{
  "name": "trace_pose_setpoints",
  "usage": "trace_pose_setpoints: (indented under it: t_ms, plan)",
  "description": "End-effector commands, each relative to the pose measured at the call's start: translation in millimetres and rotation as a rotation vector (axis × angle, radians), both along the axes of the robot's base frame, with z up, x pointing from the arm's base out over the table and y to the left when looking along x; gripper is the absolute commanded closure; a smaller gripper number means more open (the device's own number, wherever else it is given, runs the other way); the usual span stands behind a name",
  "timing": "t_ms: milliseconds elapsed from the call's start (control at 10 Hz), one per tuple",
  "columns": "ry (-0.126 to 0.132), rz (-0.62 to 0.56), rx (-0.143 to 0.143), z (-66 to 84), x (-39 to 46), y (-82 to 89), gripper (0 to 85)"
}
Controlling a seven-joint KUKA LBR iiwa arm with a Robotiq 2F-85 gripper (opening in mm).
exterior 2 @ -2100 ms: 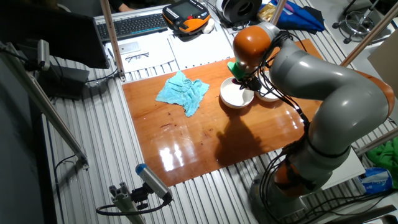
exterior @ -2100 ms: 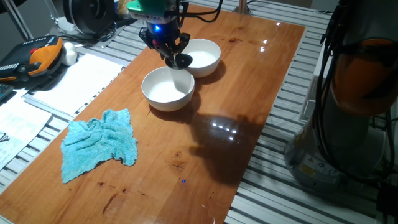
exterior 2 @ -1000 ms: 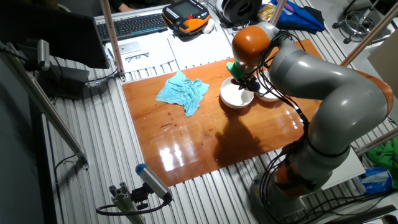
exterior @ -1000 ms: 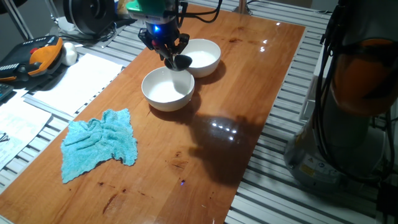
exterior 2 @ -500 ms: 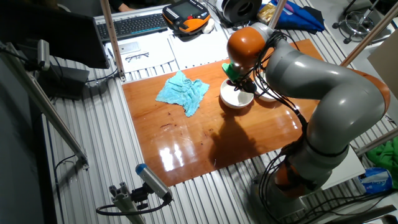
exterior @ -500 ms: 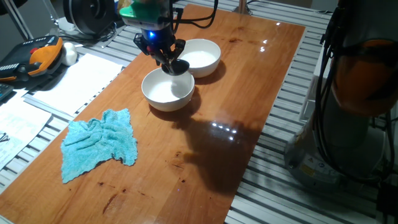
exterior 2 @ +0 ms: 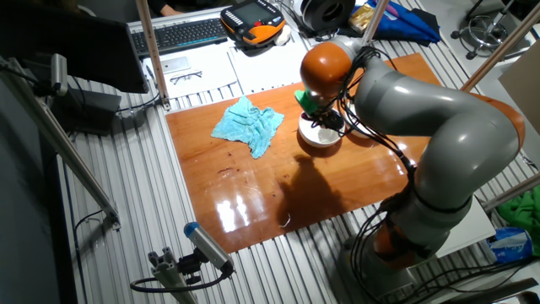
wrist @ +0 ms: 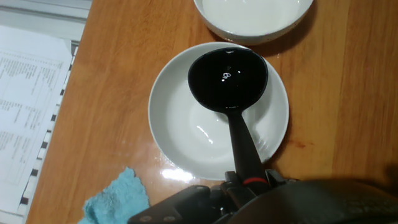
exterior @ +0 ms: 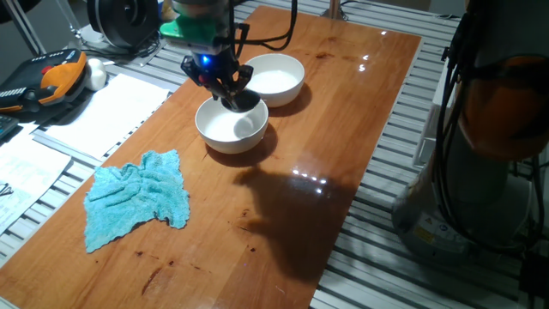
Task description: Scoop water with a large spoon from one bowl to another
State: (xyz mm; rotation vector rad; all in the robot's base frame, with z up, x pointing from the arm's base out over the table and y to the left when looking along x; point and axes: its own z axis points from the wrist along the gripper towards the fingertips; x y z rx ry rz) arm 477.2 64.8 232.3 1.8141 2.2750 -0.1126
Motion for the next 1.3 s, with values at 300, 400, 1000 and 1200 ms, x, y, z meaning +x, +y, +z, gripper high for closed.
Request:
trace_pose_setpoints:
  t_ms: [300, 400, 1000, 1200]
  plan:
    - [0.05, 0.035, -0.043, -9.3, -2.1, 10.9, 85.0]
    - [0.067, 0.05, -0.043, -10.5, -1.3, 11.1, 85.0]
    - [0.136, 0.134, -0.081, -28.5, 1.1, 18.0, 85.0]
    - [0.167, 0.164, -0.069, -30.0, 2.1, 16.2, 85.0]
